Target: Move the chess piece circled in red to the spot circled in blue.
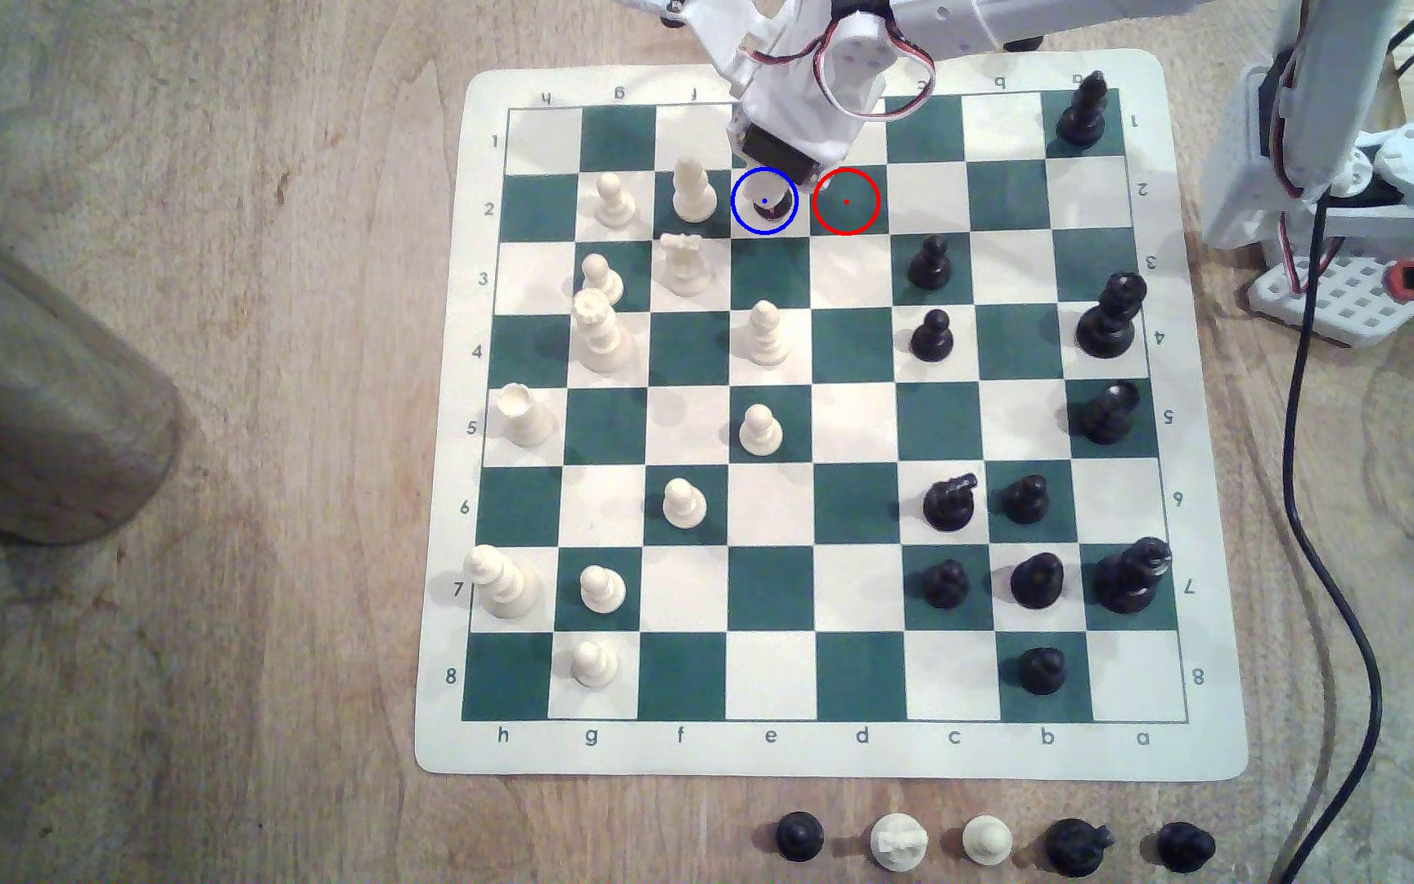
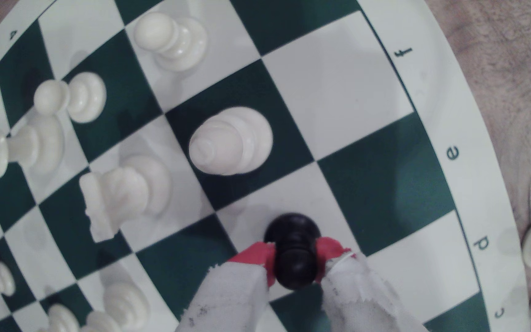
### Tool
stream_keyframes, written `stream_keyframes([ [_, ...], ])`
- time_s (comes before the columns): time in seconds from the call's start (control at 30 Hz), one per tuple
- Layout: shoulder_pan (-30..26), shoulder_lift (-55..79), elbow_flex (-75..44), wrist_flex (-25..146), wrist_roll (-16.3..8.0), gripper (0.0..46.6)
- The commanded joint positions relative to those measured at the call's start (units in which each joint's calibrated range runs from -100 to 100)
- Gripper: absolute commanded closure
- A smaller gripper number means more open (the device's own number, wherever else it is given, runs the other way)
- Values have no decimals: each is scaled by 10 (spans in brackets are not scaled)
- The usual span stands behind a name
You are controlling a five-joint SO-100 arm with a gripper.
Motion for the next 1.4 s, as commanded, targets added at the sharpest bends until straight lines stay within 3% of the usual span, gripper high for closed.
stream_keyframes([
  [0.0, -3, -15, -38, 7, 2, 338],
  [0.4, 8, -139, 17, 34, 4, 277],
  [0.5, 13, -184, 55, 35, 0, 218],
  [0.73, 0, -340, 152, 80, 3, 222],
  [1.07, -78, -536, 260, 134, -10, 231],
  [1.23, -87, -599, 326, 91, -11, 260],
  [1.37, -101, -669, 380, 53, -11, 340],
])
